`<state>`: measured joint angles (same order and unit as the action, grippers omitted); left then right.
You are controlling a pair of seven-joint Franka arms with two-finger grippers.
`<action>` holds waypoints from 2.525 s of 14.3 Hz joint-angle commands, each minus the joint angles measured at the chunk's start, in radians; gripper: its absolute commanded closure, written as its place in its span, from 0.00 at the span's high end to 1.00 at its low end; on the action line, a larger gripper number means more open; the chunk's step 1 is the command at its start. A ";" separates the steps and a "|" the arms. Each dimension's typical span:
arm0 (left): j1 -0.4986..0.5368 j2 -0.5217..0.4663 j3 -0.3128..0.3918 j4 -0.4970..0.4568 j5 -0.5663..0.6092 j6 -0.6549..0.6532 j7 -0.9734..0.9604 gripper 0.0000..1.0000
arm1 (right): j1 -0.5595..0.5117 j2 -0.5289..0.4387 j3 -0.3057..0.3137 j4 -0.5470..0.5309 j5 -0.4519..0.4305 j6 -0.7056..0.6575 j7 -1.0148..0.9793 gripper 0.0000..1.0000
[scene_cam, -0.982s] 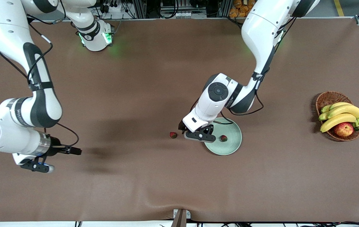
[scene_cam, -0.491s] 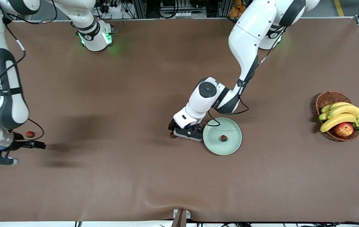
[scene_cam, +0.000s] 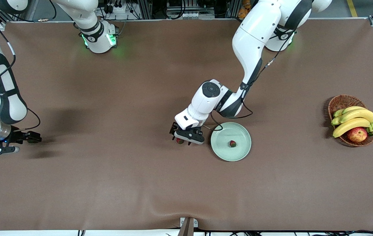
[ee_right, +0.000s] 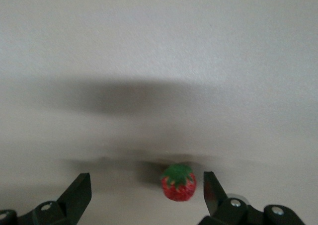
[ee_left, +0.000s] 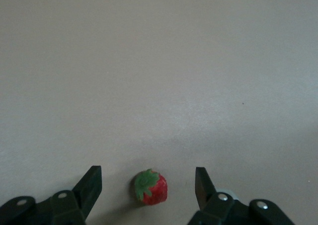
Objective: Collect all strawberries into plate
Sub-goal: 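Grasp the second strawberry with the left gripper while the right gripper reaches another, then release the strawberry onto the plate while the right gripper grasps the third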
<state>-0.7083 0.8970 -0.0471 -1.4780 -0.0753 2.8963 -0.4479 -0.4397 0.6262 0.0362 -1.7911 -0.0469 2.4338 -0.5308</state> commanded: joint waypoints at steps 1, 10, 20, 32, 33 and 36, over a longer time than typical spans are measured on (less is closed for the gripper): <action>-0.017 0.053 0.012 0.045 0.000 0.052 0.020 0.83 | -0.048 -0.039 0.022 -0.053 -0.034 0.034 -0.055 1.00; -0.031 0.077 0.012 0.044 0.037 0.083 0.026 0.64 | -0.060 0.001 0.022 -0.045 -0.033 0.036 -0.055 0.36; -0.027 0.071 0.012 0.033 0.104 0.081 0.018 0.00 | -0.040 -0.046 0.036 -0.030 -0.031 0.018 -0.075 0.00; 0.076 -0.125 0.007 0.004 0.106 -0.277 0.021 0.00 | 0.150 -0.240 0.128 -0.021 0.037 -0.165 -0.098 0.00; 0.085 -0.142 0.007 -0.022 0.106 -0.299 0.023 0.00 | 0.153 -0.240 0.146 -0.016 0.062 -0.171 -0.091 0.00; 0.134 -0.213 0.009 -0.138 0.107 -0.305 0.111 0.00 | 0.193 -0.237 0.180 -0.014 0.075 -0.171 -0.022 0.00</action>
<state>-0.6092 0.7610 -0.0331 -1.5010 0.0093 2.5932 -0.3909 -0.2727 0.4090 0.2039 -1.7923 0.0083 2.2711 -0.5965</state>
